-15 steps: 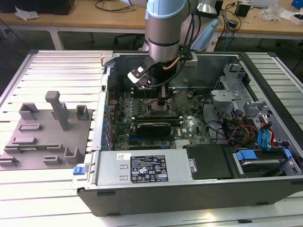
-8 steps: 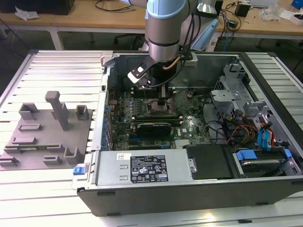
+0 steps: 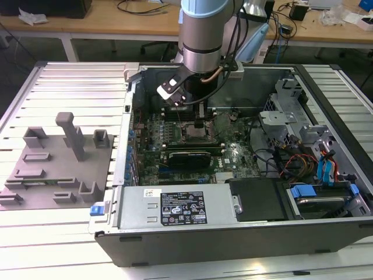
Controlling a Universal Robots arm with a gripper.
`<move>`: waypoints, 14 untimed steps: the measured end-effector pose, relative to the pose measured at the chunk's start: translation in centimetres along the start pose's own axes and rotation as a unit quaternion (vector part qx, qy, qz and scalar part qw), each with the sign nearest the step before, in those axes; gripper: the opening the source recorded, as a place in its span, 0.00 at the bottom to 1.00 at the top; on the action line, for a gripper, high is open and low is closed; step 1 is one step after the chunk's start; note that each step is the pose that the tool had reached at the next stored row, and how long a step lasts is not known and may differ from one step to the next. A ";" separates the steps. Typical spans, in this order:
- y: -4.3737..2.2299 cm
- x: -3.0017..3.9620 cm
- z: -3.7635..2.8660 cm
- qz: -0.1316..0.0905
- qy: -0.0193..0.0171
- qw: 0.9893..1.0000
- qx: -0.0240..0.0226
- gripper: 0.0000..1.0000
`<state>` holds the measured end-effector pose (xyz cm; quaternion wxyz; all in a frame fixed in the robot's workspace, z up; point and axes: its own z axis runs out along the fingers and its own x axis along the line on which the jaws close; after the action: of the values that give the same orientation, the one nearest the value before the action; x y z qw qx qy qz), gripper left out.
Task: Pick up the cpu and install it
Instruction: 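Place the cpu into insertion slot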
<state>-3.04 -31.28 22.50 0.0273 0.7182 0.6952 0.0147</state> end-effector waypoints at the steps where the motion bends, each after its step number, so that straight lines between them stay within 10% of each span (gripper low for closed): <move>1: 0.01 0.00 -0.14 0.000 0.000 1.000 0.000 0.11; 6: 0.04 -0.01 -0.72 0.000 0.000 1.000 0.000 0.11; 9: 0.07 -0.01 -0.72 0.000 0.000 1.000 0.012 0.11; 14: 0.07 -0.01 -0.72 0.000 0.000 1.000 0.013 0.11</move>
<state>-3.01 -31.28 23.23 0.0180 0.7183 0.6955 0.0051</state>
